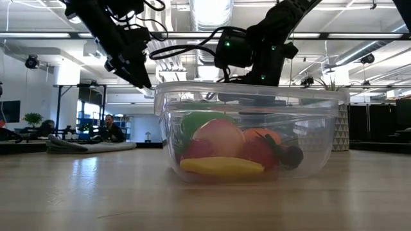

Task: Pick and placing Produce into tupperware
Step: Put the red strawberry into the transparent bin, then put the red cherry into the transparent bin

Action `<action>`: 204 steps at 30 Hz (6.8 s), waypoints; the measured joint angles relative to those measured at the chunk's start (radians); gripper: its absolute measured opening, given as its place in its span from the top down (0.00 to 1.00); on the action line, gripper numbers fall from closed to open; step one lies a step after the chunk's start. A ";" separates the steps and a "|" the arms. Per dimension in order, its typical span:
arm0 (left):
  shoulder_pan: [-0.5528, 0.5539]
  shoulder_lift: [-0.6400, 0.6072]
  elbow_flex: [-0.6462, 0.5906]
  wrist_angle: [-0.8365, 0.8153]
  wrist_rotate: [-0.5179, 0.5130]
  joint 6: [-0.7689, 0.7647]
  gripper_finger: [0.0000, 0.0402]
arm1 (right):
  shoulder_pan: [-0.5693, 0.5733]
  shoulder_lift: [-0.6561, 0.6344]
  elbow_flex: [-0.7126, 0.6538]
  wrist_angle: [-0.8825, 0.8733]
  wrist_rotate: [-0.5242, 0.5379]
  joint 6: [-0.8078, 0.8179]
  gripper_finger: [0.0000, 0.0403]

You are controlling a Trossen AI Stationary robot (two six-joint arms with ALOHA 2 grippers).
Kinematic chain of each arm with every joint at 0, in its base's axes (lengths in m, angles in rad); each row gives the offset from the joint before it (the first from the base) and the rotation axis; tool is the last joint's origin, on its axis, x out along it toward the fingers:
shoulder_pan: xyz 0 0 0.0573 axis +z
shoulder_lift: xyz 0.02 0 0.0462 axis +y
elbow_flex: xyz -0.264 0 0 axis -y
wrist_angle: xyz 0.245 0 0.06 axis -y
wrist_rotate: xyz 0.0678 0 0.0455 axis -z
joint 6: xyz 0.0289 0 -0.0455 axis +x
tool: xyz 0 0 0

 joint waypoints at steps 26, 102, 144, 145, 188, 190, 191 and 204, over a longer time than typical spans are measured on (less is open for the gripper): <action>0.000 -0.001 0.000 0.000 0.000 0.001 0.32 | -0.066 0.026 0.031 0.000 0.002 0.075 0.31; 0.002 -0.003 -0.001 0.001 -0.001 0.001 0.32 | 0.300 -0.149 0.101 -0.160 -0.149 0.181 0.63; 0.002 0.074 0.000 0.109 -0.001 0.001 0.32 | 0.289 -0.256 0.151 -0.312 0.290 0.405 0.41; 0.002 0.086 0.000 0.119 -0.001 0.001 0.32 | 0.289 -0.256 0.151 -0.318 0.290 0.405 0.41; -0.018 -0.523 -0.173 0.017 0.234 -0.052 0.32 | 0.006 -0.060 0.131 -0.264 -0.083 0.648 0.42; -0.018 -0.547 -0.204 0.033 0.234 -0.052 0.32 | 0.006 -0.028 0.144 -0.270 -0.086 0.676 0.42; -0.018 -0.556 -0.218 0.040 0.234 -0.052 0.32 | 0.006 -0.017 0.150 -0.268 -0.085 0.686 0.42; -0.018 -0.533 -0.251 0.063 0.221 0.001 0.32 | 0.014 0.156 0.287 -0.303 -0.125 0.720 0.42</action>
